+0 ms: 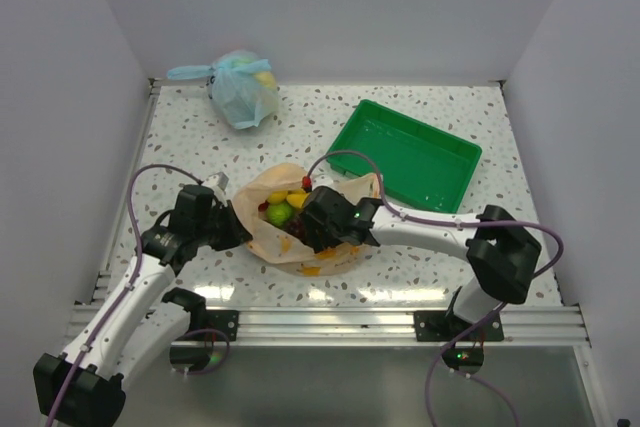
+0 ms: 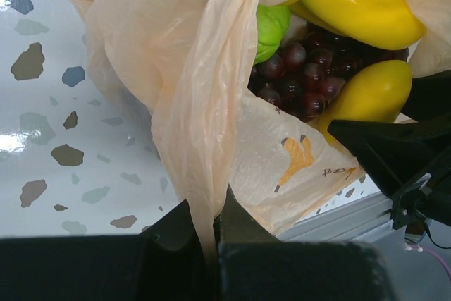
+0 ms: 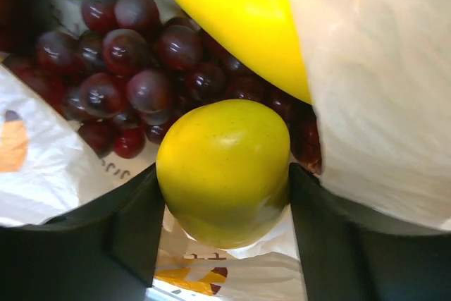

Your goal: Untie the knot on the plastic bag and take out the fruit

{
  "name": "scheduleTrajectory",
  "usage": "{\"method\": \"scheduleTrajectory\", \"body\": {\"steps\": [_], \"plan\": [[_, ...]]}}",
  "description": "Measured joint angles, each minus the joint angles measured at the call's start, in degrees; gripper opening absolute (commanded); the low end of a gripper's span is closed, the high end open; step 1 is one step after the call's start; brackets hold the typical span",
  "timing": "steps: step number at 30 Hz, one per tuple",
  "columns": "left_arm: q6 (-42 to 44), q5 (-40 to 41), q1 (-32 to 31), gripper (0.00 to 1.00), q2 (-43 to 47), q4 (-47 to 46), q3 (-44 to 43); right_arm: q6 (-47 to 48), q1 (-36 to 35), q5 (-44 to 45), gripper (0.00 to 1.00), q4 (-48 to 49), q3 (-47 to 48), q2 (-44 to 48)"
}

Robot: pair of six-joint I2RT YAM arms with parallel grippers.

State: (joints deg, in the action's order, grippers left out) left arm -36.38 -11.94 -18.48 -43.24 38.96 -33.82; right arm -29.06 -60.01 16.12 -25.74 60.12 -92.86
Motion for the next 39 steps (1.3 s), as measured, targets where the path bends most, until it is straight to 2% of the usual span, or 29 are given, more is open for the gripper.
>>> {"method": "scheduleTrajectory", "body": {"steps": [3, 6, 12, 18, 21, 27, 30, 35, 39], "plan": [[-0.02, 0.22, 0.00, 0.00, 0.22, 0.02, 0.00, 1.49, 0.00, -1.18, 0.40, 0.13, 0.83, 0.92], [-0.04, 0.61, 0.00, 0.00, 0.24, 0.09, 0.00, 3.08, 0.00, -2.56, 0.33, 0.17, 1.97, 3.69], [-0.11, 2.16, 0.00, 0.00, 0.09, 0.33, -0.11, 6.80, 0.00, -5.55, 0.30, 2.78, 7.32, 10.49], [-0.24, 4.92, 0.00, 0.00, -0.09, 2.34, -0.79, 10.93, 1.62, -4.42, 0.27, 3.87, 14.93, 12.66], [-0.55, 5.60, 0.00, 0.00, -0.07, 2.82, -0.81, 11.72, 7.67, -3.19, 0.25, 3.87, 17.31, 13.27], [-0.55, 6.19, 0.00, 0.00, -0.07, 3.26, -0.81, 11.63, 25.94, -0.26, 0.25, 2.38, 18.03, 13.31], [-0.55, 6.19, 0.00, 0.00, -0.09, 3.32, -0.81, 10.49, 32.33, -0.42, 0.25, 2.12, 18.69, 11.26], [-0.55, 6.03, 0.00, 0.00, -0.09, 3.30, -0.81, 5.88, 40.24, -4.13, 0.27, 3.50, 18.84, 2.99], [-0.55, 5.90, 0.00, 0.00, -0.09, 3.30, -0.81, 1.77, 42.45, -8.76, 0.30, 6.27, 18.84, -6.21]]}}
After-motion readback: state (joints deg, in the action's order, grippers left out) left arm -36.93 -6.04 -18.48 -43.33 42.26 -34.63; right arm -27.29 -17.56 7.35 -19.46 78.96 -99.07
